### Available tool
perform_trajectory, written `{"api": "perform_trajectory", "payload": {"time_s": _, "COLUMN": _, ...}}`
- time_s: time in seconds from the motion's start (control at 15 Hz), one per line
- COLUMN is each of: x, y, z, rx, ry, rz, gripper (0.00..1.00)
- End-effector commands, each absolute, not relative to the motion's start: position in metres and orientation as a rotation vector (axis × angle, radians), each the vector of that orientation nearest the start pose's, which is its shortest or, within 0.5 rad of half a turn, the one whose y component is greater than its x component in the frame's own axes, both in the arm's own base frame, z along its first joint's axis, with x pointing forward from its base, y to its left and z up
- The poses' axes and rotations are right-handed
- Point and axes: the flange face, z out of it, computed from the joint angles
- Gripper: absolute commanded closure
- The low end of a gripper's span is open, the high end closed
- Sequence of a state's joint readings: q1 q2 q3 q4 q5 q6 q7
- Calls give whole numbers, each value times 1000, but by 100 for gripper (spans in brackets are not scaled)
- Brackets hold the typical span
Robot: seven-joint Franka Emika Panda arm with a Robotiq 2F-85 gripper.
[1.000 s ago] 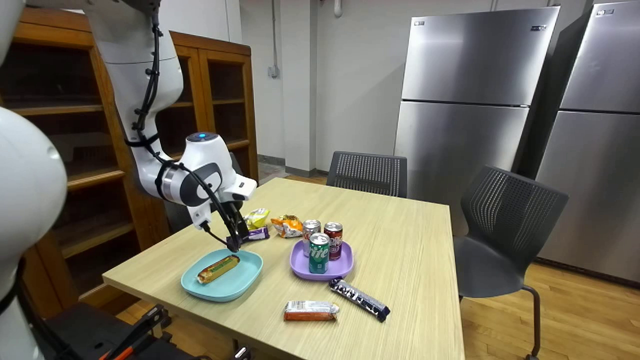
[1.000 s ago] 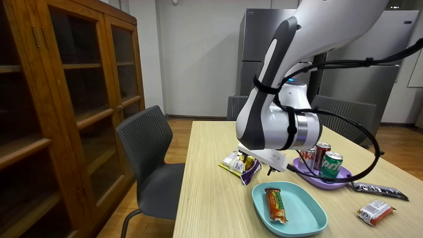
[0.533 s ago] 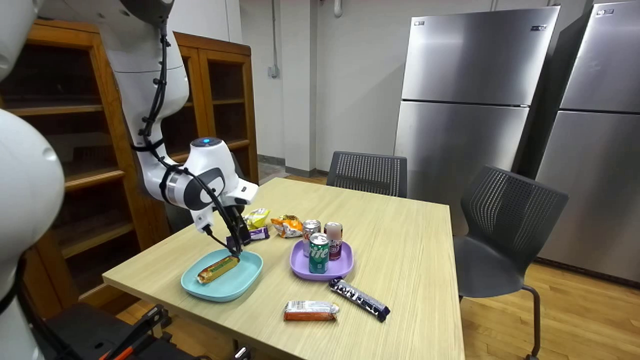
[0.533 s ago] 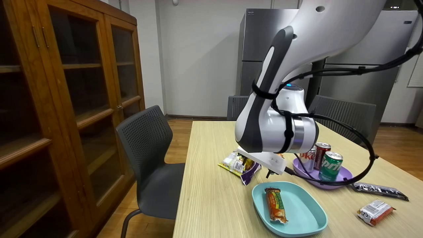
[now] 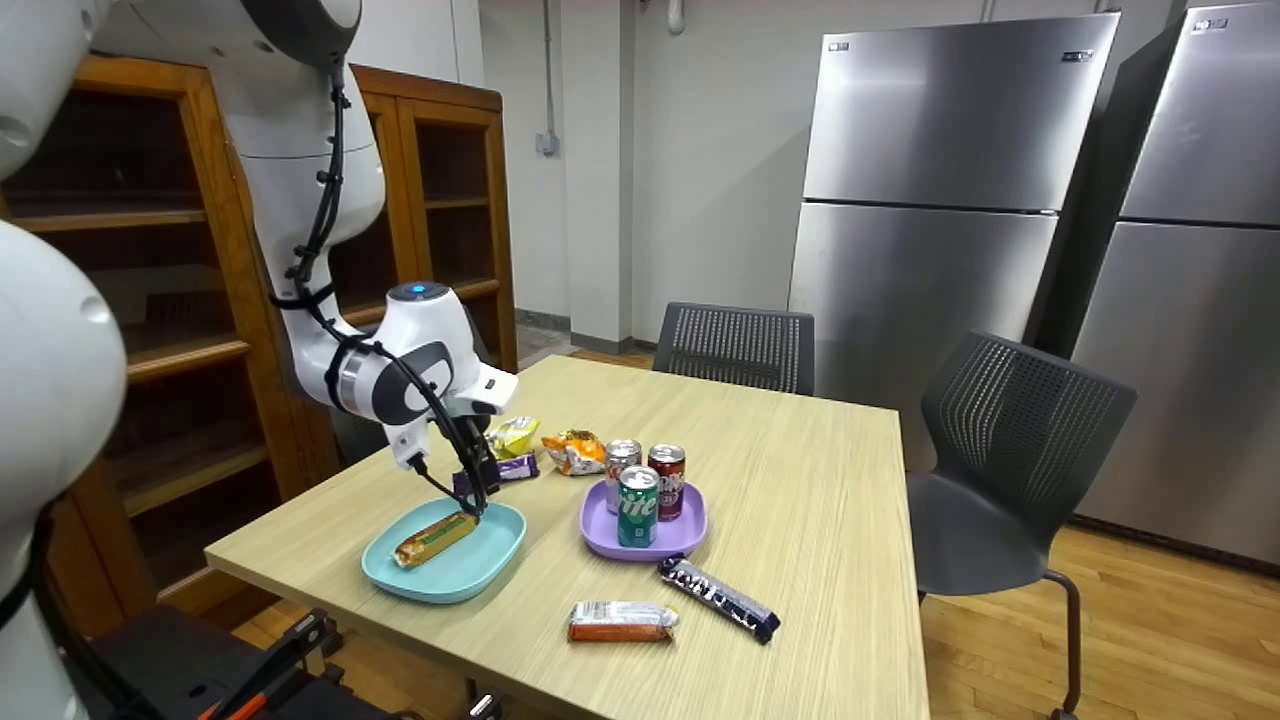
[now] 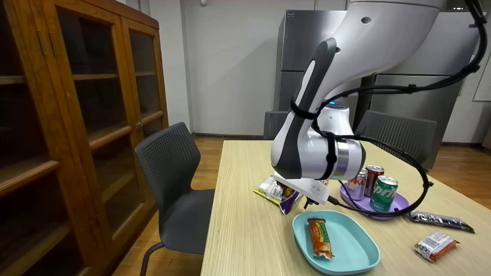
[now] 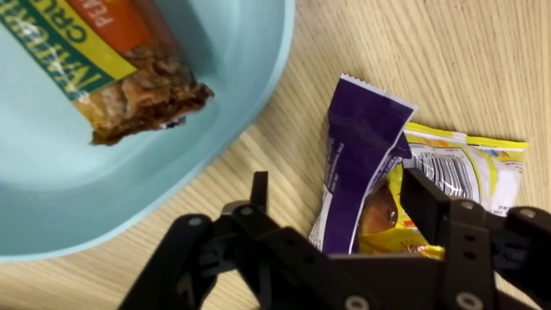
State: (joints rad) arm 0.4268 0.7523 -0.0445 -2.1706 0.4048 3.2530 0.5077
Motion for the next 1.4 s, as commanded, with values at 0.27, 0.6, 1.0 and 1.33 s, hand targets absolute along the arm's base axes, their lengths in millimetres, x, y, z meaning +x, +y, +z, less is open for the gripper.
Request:
{"api": "perform_trajectory", "payload": {"time_s": 0.27, "x": 535, "y": 169, "z": 75, "rx": -2864, "ry": 738, "rz": -410, "gripper": 82}}
{"api": "perform_trajectory", "payload": {"time_s": 0.6, "x": 536, "y": 168, "z": 74, "rx": -2856, "ry": 742, "rz": -406, "gripper": 96}}
{"api": "perform_trajectory", "payload": {"time_s": 1.0, "x": 535, "y": 168, "z": 85, "rx": -2850, "ry": 716, "rz": -414, "gripper": 96}}
{"api": "perform_trajectory", "payload": {"time_s": 1.33, "x": 523, "y": 170, "z": 104, "rx": -2863, "ry": 650, "rz": -443, "gripper": 96}}
